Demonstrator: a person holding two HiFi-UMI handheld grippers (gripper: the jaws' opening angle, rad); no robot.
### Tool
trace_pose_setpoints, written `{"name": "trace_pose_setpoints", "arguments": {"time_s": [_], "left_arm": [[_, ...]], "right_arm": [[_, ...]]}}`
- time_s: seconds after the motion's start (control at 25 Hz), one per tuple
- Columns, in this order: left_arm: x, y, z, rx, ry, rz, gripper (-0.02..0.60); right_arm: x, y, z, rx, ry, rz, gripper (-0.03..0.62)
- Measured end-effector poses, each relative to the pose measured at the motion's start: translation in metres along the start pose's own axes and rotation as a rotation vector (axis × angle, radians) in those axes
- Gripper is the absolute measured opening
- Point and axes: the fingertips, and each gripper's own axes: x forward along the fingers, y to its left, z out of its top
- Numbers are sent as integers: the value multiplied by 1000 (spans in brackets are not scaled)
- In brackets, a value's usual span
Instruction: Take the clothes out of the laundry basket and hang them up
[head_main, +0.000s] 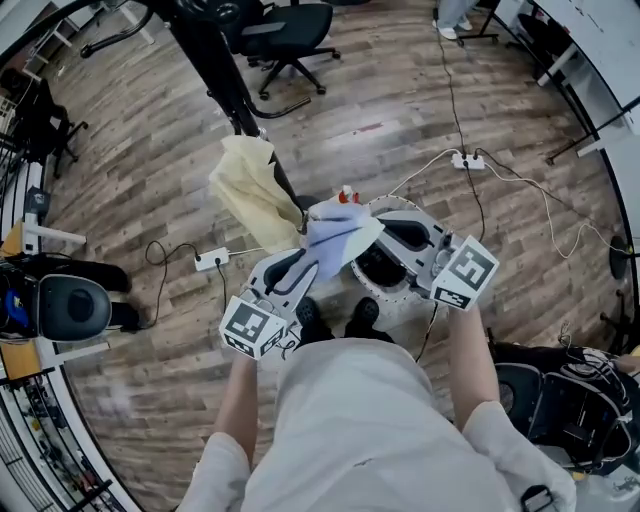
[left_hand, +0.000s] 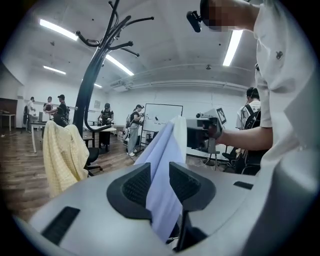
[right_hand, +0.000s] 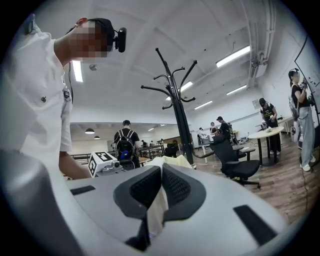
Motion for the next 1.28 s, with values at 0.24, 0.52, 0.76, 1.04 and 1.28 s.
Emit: {"name": "trace_pose_setpoints", "arguments": {"time_s": [0.24,0.52,0.76,1.04,1.28], "left_arm": [[1,40,14,21,-27,26,127],[22,14,21,147,30,-208,158],[17,-1,4,160,73,-342,153],[-12,17,5,306,27,-245,27],[-44,44,33,356,-115,-82,25]], "right_arm": [[9,22,7,-49,40,15,9],[21,40,10,-73,77,-5,9],[32,67,9,-98,104,-6,9],[46,97,5,-64,114,3,9],[70,126,-11,-46,130,64,11]]}}
